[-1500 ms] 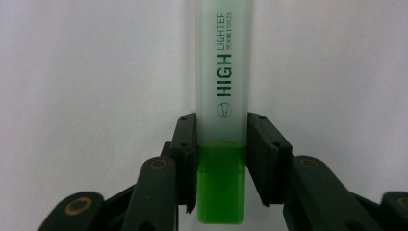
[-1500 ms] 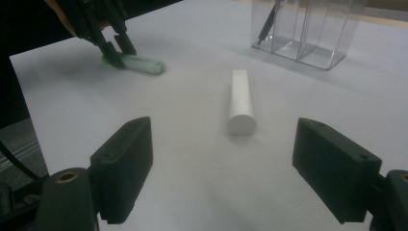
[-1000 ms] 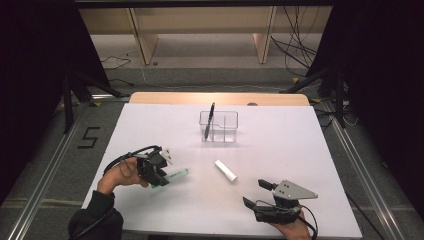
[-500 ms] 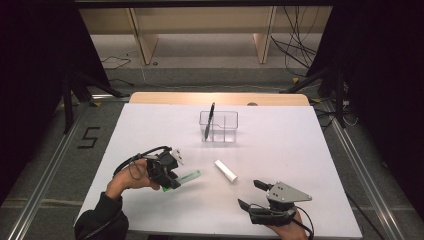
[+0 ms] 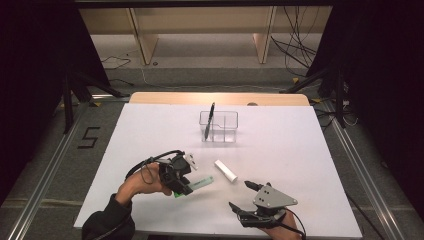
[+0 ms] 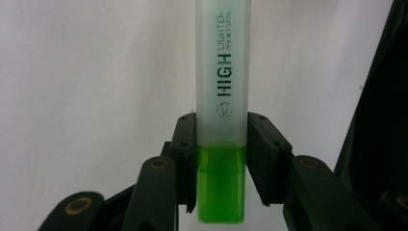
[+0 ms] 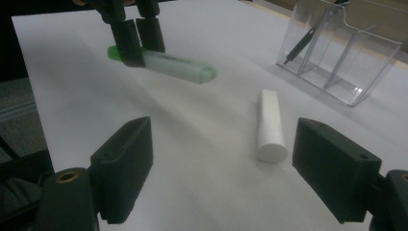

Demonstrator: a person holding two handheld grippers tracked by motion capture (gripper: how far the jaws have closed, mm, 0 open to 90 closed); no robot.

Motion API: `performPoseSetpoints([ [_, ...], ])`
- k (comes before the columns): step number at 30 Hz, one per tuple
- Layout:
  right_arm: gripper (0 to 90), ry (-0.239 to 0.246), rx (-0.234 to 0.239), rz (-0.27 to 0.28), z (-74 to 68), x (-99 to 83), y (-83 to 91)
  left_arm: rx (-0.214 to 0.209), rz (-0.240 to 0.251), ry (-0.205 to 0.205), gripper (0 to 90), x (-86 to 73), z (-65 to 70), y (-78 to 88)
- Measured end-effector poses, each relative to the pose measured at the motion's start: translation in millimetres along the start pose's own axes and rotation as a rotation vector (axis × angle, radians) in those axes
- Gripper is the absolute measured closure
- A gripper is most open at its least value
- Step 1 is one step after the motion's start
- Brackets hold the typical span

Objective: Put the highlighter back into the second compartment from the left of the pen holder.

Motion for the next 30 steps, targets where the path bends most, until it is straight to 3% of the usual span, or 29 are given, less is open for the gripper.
performPoseSetpoints([
  [9,23.4,0.119,-0.023,-0.025,-15.1,11.2,-10.3,-0.033,-0.021,-0.020,66.5,11.2,12.3,-4.7],
  [18,25.0,0.322,-0.112,-0.054,-32.0,19.7,-21.7,-0.051,-0.040,-0.042,66.5,19.0,23.4,-7.4],
  [24,28.0,0.490,-0.209,-0.092,-44.7,21.6,-32.1,-0.054,-0.047,-0.048,66.5,21.5,26.8,-8.1],
  [30,34.0,0.606,-0.280,-0.107,-53.0,23.2,-41.3,-0.055,-0.052,-0.050,66.5,23.2,30.6,-6.5],
])
Point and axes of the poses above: each handheld gripper's, and its own axes: y roughly backward along the jaws, x roughly out of its top, z roughly to its right, the point moved 7 cm from there along -y, roughly forward along the jaws, and after that the axes turned 11 degrees about -z, right-handed, at the moved point
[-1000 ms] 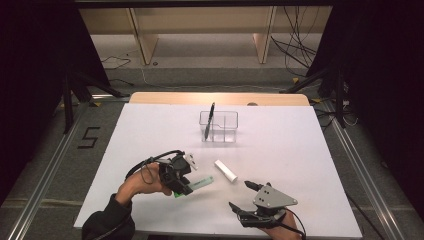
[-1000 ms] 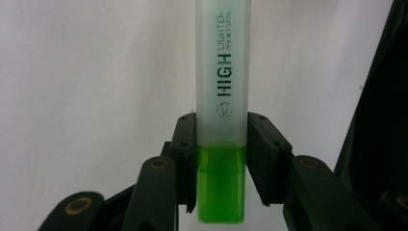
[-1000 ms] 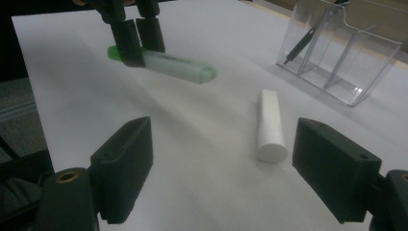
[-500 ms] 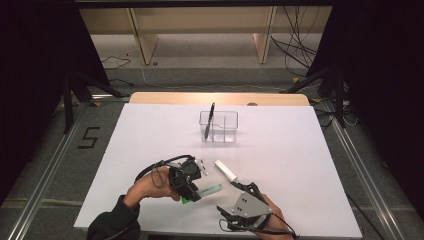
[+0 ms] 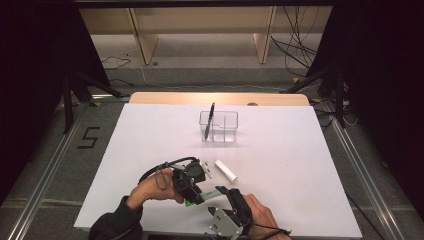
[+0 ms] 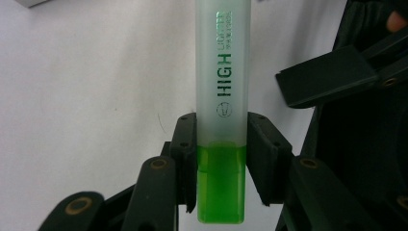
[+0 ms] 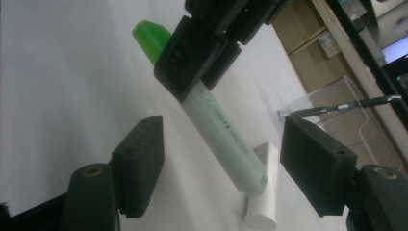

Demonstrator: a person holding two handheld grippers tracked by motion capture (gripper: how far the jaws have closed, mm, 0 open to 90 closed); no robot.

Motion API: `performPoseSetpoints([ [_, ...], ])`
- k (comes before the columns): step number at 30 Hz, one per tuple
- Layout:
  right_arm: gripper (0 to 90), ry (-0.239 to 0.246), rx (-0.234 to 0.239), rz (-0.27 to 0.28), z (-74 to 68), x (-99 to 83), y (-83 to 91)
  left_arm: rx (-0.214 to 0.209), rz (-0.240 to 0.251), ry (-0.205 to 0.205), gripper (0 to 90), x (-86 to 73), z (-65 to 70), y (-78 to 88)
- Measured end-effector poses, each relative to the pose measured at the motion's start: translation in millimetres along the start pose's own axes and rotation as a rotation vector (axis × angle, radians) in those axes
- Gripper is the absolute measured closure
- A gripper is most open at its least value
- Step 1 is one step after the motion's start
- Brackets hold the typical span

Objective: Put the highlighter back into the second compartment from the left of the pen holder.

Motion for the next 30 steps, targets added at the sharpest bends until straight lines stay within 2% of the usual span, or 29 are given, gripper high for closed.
performPoseSetpoints([
  [2,36.1,0.049,-0.014,-0.013,-1.9,1.1,-1.4,0.000,-0.002,-0.001,66.5,0.8,1.3,0.3],
  [3,37.5,0.050,-0.030,-0.013,-3.0,2.4,-2.6,-0.002,-0.002,0.001,66.5,1.2,2.3,0.0],
  [5,40.0,0.109,-0.054,-0.022,-3.6,3.4,-4.7,-0.001,-0.011,0.002,66.5,1.5,3.3,0.1],
  [14,53.6,0.224,-0.160,-0.072,-7.9,4.9,-11.3,0.001,-0.017,0.005,66.5,2.7,5.6,0.6],
  [23,61.5,0.305,-0.212,-0.100,-13.3,7.1,-15.0,-0.006,-0.026,0.013,66.5,2.5,5.5,-0.1],
  [30,66.3,0.349,-0.224,-0.115,-16.2,8.7,-17.7,-0.011,-0.034,0.019,66.6,2.2,5.5,-0.1],
])
Point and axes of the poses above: each handheld gripper's, and its own axes: y roughly backward along the jaws, x roughly out of its top, z roughly to its right, the point moved 7 cm from there along -y, roughly forward along the jaws, and after that the axes turned 11 degrees about -z, right-handed, at the moved point
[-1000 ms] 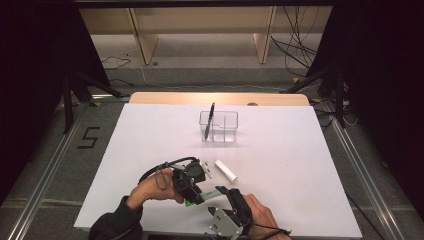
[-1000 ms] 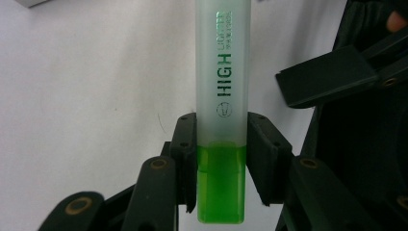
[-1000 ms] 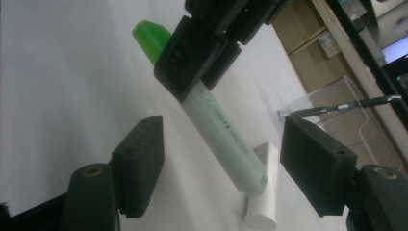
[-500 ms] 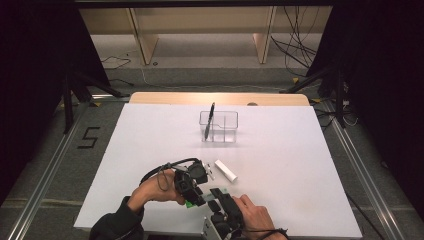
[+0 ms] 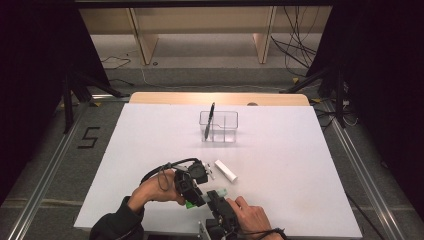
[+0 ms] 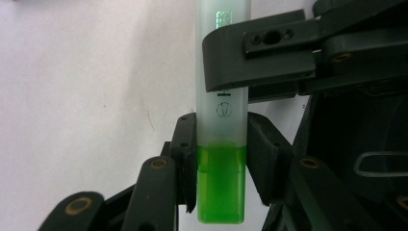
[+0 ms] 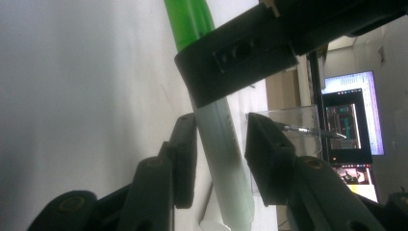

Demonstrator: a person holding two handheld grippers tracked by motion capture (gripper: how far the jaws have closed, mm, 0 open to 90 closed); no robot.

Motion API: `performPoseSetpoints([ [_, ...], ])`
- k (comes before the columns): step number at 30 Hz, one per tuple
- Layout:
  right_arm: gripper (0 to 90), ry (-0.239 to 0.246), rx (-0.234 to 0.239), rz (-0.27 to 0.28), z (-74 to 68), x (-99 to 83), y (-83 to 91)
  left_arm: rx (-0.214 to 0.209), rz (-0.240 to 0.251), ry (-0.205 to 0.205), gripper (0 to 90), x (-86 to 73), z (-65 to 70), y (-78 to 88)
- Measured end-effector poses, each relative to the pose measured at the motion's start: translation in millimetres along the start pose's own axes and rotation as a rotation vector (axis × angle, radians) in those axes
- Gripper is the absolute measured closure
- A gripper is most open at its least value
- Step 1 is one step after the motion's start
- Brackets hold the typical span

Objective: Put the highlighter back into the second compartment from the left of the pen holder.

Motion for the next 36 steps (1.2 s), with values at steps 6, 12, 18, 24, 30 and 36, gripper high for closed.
performPoseSetpoints([
  [6,69.3,0.029,-0.010,-0.011,-2.4,1.6,-1.6,-0.005,-0.006,0.007,66.5,0.2,0.7,-0.4],
  [12,71.7,0.075,-0.034,-0.020,-4.8,2.5,-3.0,-0.010,-0.016,0.013,66.5,-0.2,0.0,-1.4],
  [18,75.0,0.094,-0.041,-0.023,-7.7,2.6,-3.3,-0.017,-0.012,0.020,66.5,-0.6,0.3,-0.3],
  [24,77.3,0.092,-0.038,-0.011,-7.7,3.1,-2.9,-0.022,-0.013,0.020,65.6,-1.2,0.1,-1.1],
  [30,77.5,0.096,-0.031,-0.018,-8.2,1.7,-2.9,0.005,-0.011,0.000,58.9,-1.3,0.5,0.3],
  [36,77.5,0.086,-0.038,-0.019,-5.8,-1.1,-2.8,0.039,-0.009,0.010,43.0,-8.3,-3.3,6.8],
])
Point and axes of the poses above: each handheld gripper's, and its own axes: y roughly backward along the jaws, x roughly out of its top, z roughly to its right, the point moved 7 cm from there along -y, roughly forward along the jaws, and after that the axes turned 11 degrees about -z, right-handed, at the moved point
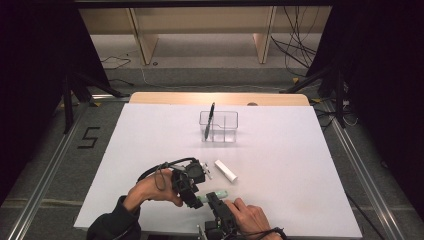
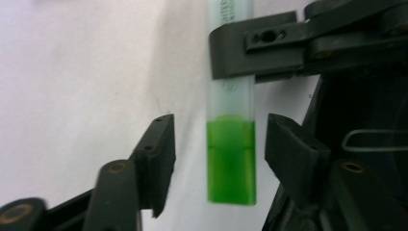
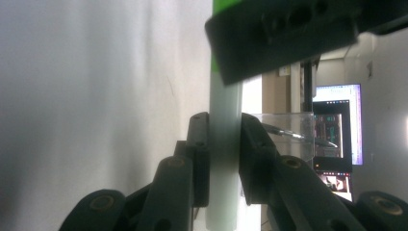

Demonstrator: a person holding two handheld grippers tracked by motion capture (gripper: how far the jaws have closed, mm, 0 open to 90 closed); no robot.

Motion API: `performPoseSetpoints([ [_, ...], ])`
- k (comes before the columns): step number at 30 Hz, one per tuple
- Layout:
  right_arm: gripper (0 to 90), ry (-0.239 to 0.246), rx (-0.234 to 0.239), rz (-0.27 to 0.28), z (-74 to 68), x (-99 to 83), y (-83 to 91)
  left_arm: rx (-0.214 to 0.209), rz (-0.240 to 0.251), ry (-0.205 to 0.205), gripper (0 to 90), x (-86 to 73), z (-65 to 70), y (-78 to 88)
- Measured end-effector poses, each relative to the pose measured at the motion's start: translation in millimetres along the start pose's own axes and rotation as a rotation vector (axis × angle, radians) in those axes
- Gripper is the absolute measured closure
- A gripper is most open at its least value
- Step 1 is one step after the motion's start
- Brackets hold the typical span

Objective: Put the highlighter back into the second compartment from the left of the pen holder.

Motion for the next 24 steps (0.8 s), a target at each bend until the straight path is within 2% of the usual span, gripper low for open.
performPoseSetpoints([
  [6,77.5,-0.012,-0.001,-0.002,0.7,-2.6,-0.6,0.012,0.035,-0.001,34.2,-4.7,-3.5,8.3],
  [8,77.5,-0.027,0.002,-0.003,1.2,-4.2,-0.7,0.024,0.042,0.007,32.0,-7.5,-5.0,11.0],
  [9,77.5,-0.014,-0.005,0.001,3.5,-4.7,-0.8,0.037,0.042,0.012,30.8,-9.0,-6.0,12.4],
  [17,77.5,-0.056,-0.003,0.003,11.3,-12.5,0.6,0.063,0.076,0.035,27.9,-17.9,-10.3,22.8],
  [18,77.5,-0.063,0.001,0.003,12.5,-13.9,0.5,0.066,0.087,0.038,27.6,-18.4,-10.9,24.1],
  [20,77.5,-0.109,0.016,-0.003,14.2,-17.2,0.6,0.072,0.102,0.036,27.6,-20.5,-13.0,27.9],
  [24,77.5,-0.130,0.016,-0.014,21.1,-25.4,-2.4,0.056,0.166,0.048,26.9,-23.4,-16.1,36.1],
])
Point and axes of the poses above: each handheld gripper's, and its own axes: y roughly backward along the jaws, x roughly out of its top, z roughly to its right, the point moved 7 cm from there along -y, roughly forward along the jaws, and after that the axes turned 11 degrees about -z, right-handed, at the moved point
